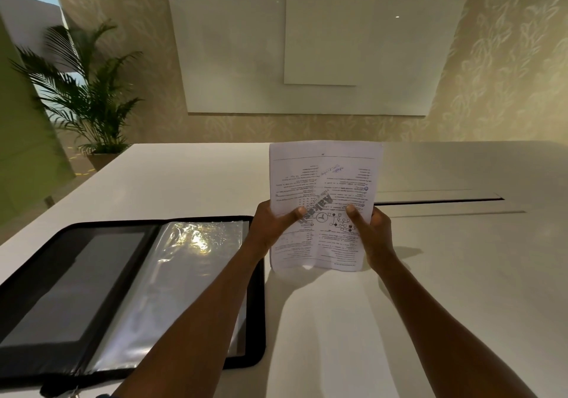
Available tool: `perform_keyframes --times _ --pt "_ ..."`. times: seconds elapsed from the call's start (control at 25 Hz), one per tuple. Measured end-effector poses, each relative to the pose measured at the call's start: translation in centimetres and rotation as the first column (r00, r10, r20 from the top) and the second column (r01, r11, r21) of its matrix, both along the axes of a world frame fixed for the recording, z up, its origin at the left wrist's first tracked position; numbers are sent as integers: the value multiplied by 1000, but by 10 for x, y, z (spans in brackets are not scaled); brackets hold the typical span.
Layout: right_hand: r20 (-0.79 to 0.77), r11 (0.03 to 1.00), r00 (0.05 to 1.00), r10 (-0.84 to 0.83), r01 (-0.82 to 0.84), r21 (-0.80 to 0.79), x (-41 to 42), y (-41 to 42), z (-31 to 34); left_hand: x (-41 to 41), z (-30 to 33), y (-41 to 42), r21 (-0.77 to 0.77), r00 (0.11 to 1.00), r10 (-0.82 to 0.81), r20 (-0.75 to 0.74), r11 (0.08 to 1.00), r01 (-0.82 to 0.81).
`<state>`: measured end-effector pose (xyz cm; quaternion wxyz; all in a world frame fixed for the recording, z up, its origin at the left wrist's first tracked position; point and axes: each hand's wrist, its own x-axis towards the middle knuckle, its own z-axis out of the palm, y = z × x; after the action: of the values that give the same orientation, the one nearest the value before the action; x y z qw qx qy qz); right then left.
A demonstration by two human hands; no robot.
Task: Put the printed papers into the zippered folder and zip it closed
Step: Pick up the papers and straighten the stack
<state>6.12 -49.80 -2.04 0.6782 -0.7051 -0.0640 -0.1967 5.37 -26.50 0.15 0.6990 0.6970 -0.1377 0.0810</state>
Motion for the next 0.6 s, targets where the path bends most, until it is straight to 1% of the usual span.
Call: perform_keyframes --times 0.28,0.48,0.6 --pt "16 999 999 -35 36 -40 0 0 2 1 1 0 6 1000 0 11 1000 0" --pt "-7 997 998 -55 55 -46 -3 2 -11 -1 -9 -4 85 1000 3 -14 996 -2" --pt "-32 996 998 -57 55 -66 -2 2 -10 5 -6 -5 166 998 61 -11 984 -58"
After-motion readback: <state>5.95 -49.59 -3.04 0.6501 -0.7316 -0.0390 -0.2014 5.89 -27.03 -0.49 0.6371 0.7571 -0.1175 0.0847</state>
